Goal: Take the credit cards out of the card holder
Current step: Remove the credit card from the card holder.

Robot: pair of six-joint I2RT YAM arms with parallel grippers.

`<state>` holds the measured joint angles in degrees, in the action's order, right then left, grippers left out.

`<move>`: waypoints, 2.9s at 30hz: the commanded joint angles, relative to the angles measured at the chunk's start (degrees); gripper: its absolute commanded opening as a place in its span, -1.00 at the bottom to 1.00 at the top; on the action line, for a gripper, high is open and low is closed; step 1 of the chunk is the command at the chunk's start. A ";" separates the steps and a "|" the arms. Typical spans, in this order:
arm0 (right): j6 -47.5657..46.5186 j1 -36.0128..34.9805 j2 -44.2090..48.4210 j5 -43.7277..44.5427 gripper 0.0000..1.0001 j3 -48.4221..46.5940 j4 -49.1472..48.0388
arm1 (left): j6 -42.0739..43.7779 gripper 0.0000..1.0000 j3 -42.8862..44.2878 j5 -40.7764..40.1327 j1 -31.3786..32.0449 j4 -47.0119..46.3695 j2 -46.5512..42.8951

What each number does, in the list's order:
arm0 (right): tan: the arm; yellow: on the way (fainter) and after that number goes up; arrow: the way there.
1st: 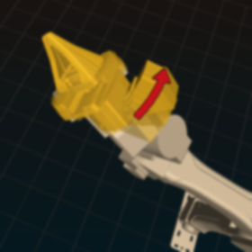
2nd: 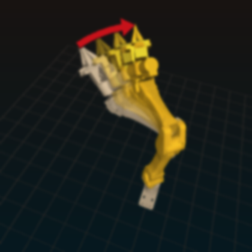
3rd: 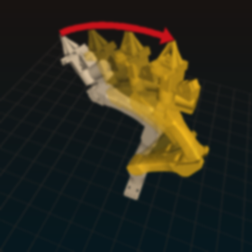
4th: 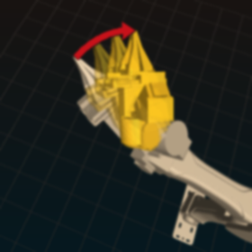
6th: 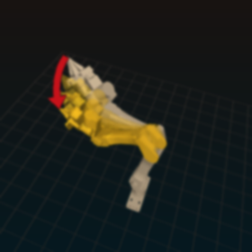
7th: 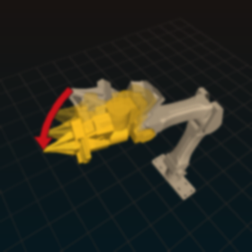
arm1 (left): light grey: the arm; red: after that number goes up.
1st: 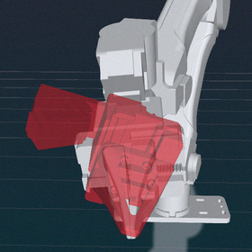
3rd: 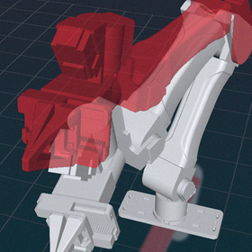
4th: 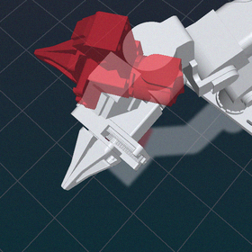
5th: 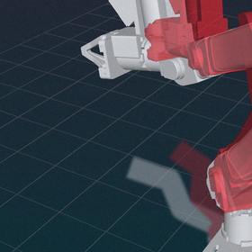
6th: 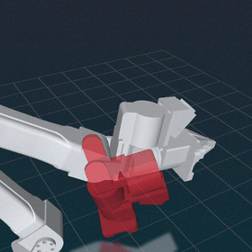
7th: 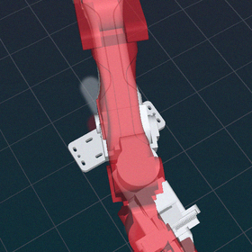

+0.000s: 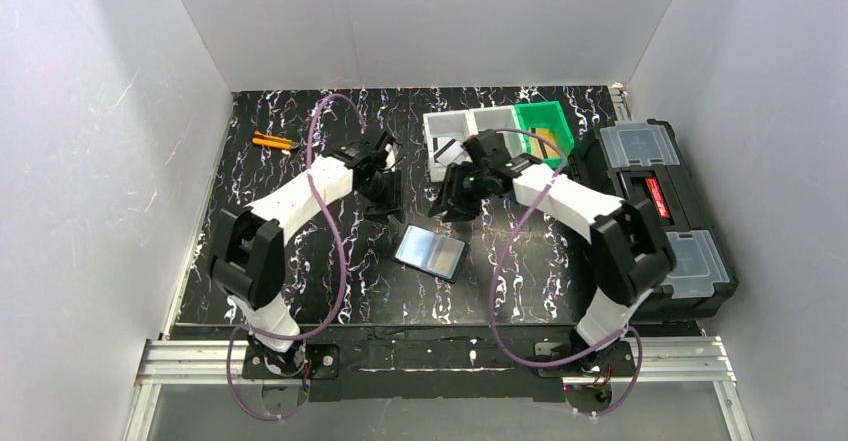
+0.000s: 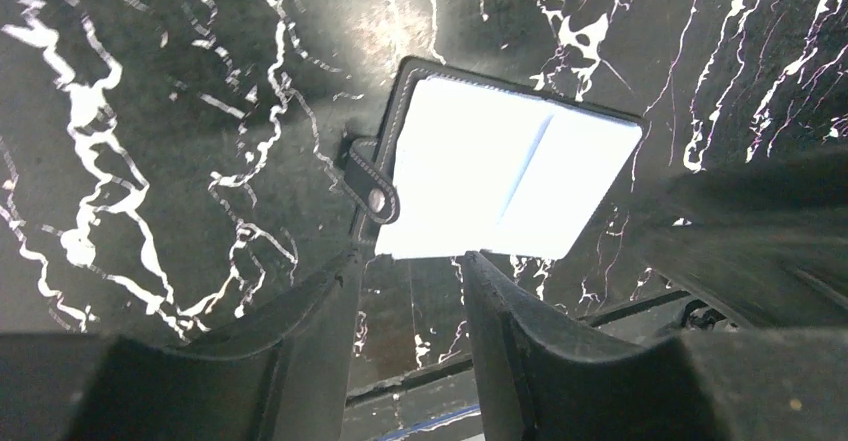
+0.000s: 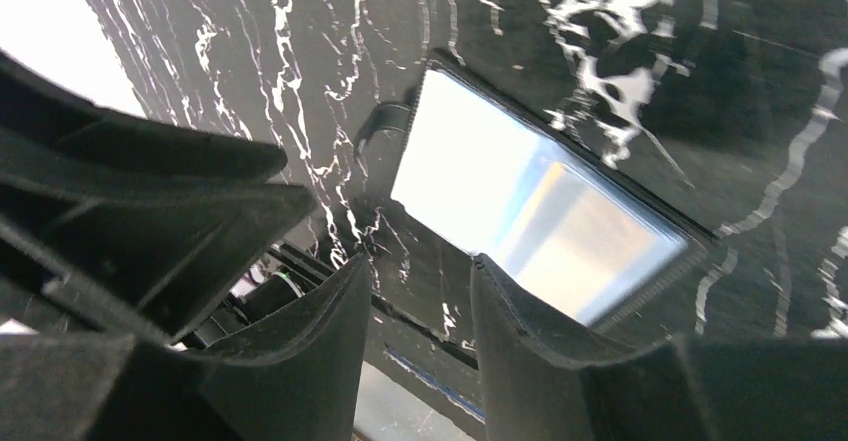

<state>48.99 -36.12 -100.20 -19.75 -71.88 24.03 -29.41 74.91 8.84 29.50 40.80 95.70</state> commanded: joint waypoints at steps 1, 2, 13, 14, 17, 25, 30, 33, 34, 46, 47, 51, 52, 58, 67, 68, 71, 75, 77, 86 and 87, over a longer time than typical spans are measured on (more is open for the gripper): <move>-0.69 1.39 5.79 4.22 -0.01 6.79 0.96 | 3.72 -0.18 4.51 2.61 3.01 0.74 2.92; -0.42 1.48 6.73 4.37 -0.01 8.61 0.49 | 4.00 -0.19 5.08 2.82 3.64 0.55 3.90; 1.50 1.58 8.42 4.17 -0.04 18.23 -4.42 | 2.70 -0.38 3.29 8.20 8.46 -6.66 11.70; 1.54 1.53 7.97 4.08 -0.04 18.37 -4.74 | 2.36 -0.40 2.65 8.47 8.59 -7.44 11.86; 1.54 1.62 6.43 4.10 -0.08 18.09 -5.11 | 1.06 -0.46 1.24 9.97 8.93 -9.71 12.27; 0.32 2.39 3.82 6.42 -0.14 16.82 -3.12 | 1.71 -0.26 0.74 6.38 11.64 -9.80 12.81; 0.09 3.77 3.33 5.68 -0.30 18.03 -4.49 | 2.55 -0.18 1.54 -0.39 14.50 -7.59 12.80; -0.12 4.41 2.47 4.38 -0.46 18.01 -5.36 | 2.81 -0.15 2.62 -3.93 16.36 -6.09 13.60; -0.21 4.61 2.30 4.06 -0.48 17.99 -5.66 | 2.90 -0.13 3.14 -4.60 16.72 -5.78 14.06; -0.65 7.47 4.91 3.23 -0.50 18.23 -5.92 | 2.68 0.12 5.89 -8.01 19.72 -4.78 15.06; -0.65 7.68 5.39 3.18 -0.50 18.35 -5.88 | 2.57 0.13 5.88 -8.04 19.94 -4.78 14.97; -0.83 8.69 7.20 3.68 -0.48 18.52 -5.00 | 2.17 0.14 6.23 -8.04 20.61 -4.85 14.99; -0.83 8.96 7.64 3.74 -0.48 18.71 -4.94 | 2.09 0.14 6.36 -8.05 20.82 -4.85 14.88; -1.05 10.65 9.72 3.86 -0.47 20.55 -5.00 | 2.24 0.15 6.53 -8.03 21.70 -5.05 14.89; -0.92 11.07 10.25 3.48 -0.47 21.52 -5.40 | 1.99 0.14 6.93 -13.18 22.67 -3.90 14.59; -0.92 11.07 10.26 3.49 -0.47 21.59 -5.40 | 1.92 0.14 7.05 -13.80 22.71 -3.62 14.12; -0.86 11.07 10.14 3.40 -0.48 21.47 -5.41 | 1.72 0.14 7.00 -15.00 22.79 -3.31 12.78; -0.81 11.16 10.22 3.82 -0.47 21.46 -5.14 | 1.54 0.12 6.75 -13.70 23.30 -3.82 12.05; -0.66 11.61 10.97 4.24 -0.47 22.00 -5.09 | 1.68 0.12 6.98 -13.05 23.88 -4.53 11.83; -0.48 12.65 12.97 4.54 -0.38 23.36 -5.40 | 1.26 0.11 5.83 -11.17 24.12 -6.34 15.04; -0.52 12.65 12.92 4.47 -0.38 23.46 -5.40 | 1.28 0.10 5.67 -11.66 24.12 -6.22 15.76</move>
<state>48.90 -23.73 -88.71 -15.57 -48.90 19.16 -27.92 80.42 -2.24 53.39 34.28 111.13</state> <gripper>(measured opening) 0.308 0.559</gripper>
